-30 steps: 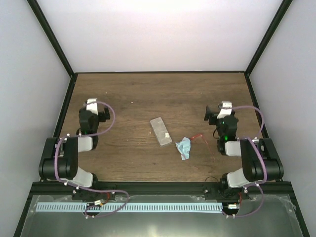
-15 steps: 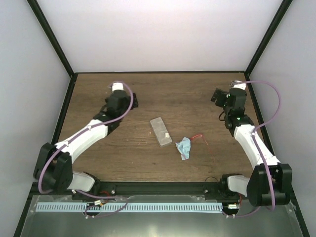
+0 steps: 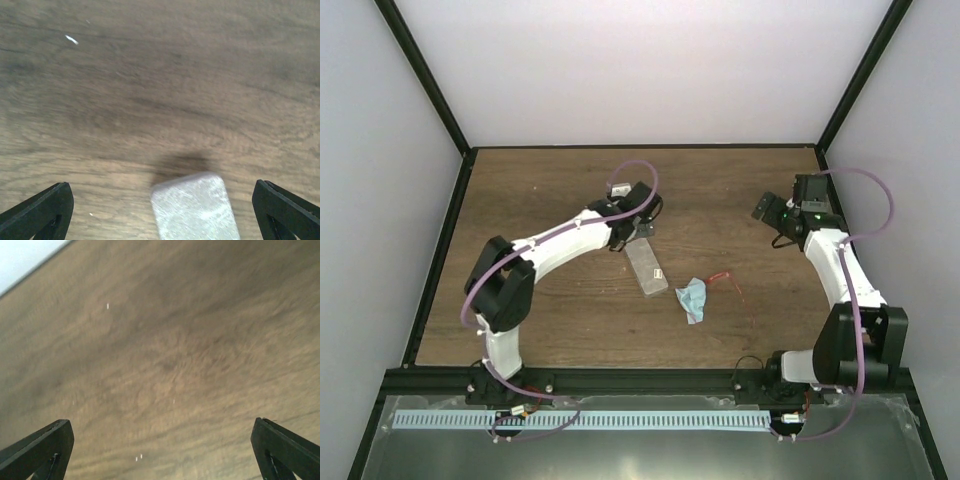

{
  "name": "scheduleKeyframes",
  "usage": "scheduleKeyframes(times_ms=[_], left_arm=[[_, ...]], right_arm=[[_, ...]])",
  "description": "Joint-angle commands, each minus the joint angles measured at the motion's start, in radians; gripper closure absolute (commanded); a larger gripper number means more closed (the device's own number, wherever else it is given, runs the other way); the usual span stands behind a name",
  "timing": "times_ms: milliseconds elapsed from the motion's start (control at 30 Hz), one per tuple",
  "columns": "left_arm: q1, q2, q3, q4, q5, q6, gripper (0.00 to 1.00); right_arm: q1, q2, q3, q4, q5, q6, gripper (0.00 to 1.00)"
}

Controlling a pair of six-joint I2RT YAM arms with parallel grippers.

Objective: Organize the sunglasses
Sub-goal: Pick up the sunglasses case from the center of the board.

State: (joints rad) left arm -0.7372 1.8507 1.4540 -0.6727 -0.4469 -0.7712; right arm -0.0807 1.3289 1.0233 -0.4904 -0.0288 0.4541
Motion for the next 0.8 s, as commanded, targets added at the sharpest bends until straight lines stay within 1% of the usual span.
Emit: scheduleKeyframes(times_ms=[0, 167, 333, 567, 700, 767], left_arm=[[-0.037, 0.069, 0.062, -0.126, 0.049, -0.054, 0.0], [-0.061, 0.137, 0.123, -0.176, 0.081, -0.083, 0.01], [-0.07, 0.219, 0.218, -0.245, 0.169, -0.167, 0.04], [-0.091, 0.248, 0.226, -0.26, 0.242, -0.259, 0.05], [-0.11, 0.272, 0.218, -0.274, 0.245, -0.282, 0.05], [-0.114, 0.279, 0.217, -0.274, 0.248, -0.287, 0.07]], right_arm=[[0.005, 0.012, -0.026, -0.053, -0.155, -0.021, 0.0], [0.006, 0.03, -0.044, -0.059, -0.164, -0.024, 0.0], [0.005, 0.045, -0.032, -0.073, -0.18, -0.025, 0.0], [0.006, 0.057, -0.046, -0.072, -0.208, -0.026, 0.0], [0.006, 0.062, -0.051, -0.071, -0.219, -0.032, 0.0], [0.006, 0.062, -0.049, -0.071, -0.224, -0.035, 0.0]])
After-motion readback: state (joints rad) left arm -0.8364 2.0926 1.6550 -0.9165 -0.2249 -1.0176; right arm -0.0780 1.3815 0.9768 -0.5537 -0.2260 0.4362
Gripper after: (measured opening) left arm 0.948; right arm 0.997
